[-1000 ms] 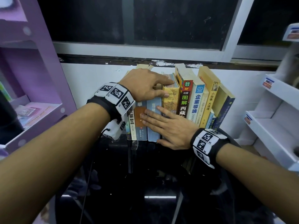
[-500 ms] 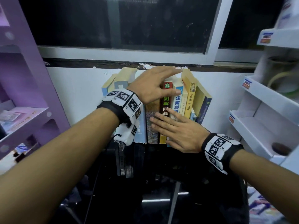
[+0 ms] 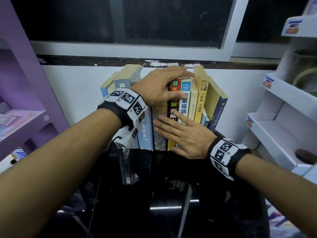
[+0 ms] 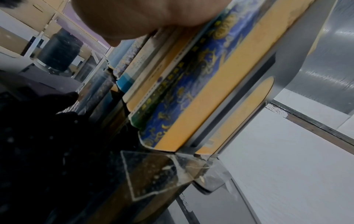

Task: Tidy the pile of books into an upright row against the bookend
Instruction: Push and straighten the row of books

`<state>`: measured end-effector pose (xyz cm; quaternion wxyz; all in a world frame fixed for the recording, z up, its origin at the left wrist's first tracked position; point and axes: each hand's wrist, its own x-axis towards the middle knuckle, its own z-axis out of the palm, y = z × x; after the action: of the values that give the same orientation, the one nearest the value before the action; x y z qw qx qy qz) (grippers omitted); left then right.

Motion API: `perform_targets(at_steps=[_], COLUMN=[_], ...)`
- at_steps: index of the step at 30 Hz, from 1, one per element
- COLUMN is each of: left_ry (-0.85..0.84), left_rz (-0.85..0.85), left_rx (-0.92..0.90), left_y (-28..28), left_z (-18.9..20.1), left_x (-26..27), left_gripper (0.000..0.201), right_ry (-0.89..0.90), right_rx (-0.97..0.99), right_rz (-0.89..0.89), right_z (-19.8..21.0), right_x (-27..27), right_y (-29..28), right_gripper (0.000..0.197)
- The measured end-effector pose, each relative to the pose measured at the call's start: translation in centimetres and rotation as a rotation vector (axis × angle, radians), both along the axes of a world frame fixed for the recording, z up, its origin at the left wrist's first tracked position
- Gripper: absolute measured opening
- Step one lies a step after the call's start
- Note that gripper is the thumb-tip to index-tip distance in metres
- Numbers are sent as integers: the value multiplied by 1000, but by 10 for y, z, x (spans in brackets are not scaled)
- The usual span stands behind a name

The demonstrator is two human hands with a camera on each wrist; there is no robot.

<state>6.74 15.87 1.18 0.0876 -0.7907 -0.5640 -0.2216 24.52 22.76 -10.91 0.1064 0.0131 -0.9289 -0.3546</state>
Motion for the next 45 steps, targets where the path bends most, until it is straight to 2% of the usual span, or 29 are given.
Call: perform_targets(at_steps=[6, 18, 24, 28, 33, 38, 45], left_ry=[-12, -18, 17, 20, 137, 309, 387], left_rz=[-58, -19, 75, 60, 37, 173, 206], left_rx=[19, 44, -7, 14, -83, -207, -140], left_y=[3, -5, -9, -8, 12, 23, 22], left_z=[2, -1, 8, 22, 35, 33, 32], left_x=[-4, 4, 10, 31, 70, 80, 81], left_gripper=[60, 61, 66, 66, 74, 80, 80], right_ry=[-16, -17, -39, -73, -125, -162, -178], right_rx=[-5, -50, -55, -72, -80, -78, -51], right_rz=[4, 7, 4, -2, 0, 31, 39], right_z=[3, 2, 7, 3, 0, -1, -1], right_x=[-3, 4, 29, 47, 50, 46, 43], right_y=[4, -6, -6, 0, 9, 18, 26], right_gripper=[75, 74, 70, 72, 75, 77, 80])
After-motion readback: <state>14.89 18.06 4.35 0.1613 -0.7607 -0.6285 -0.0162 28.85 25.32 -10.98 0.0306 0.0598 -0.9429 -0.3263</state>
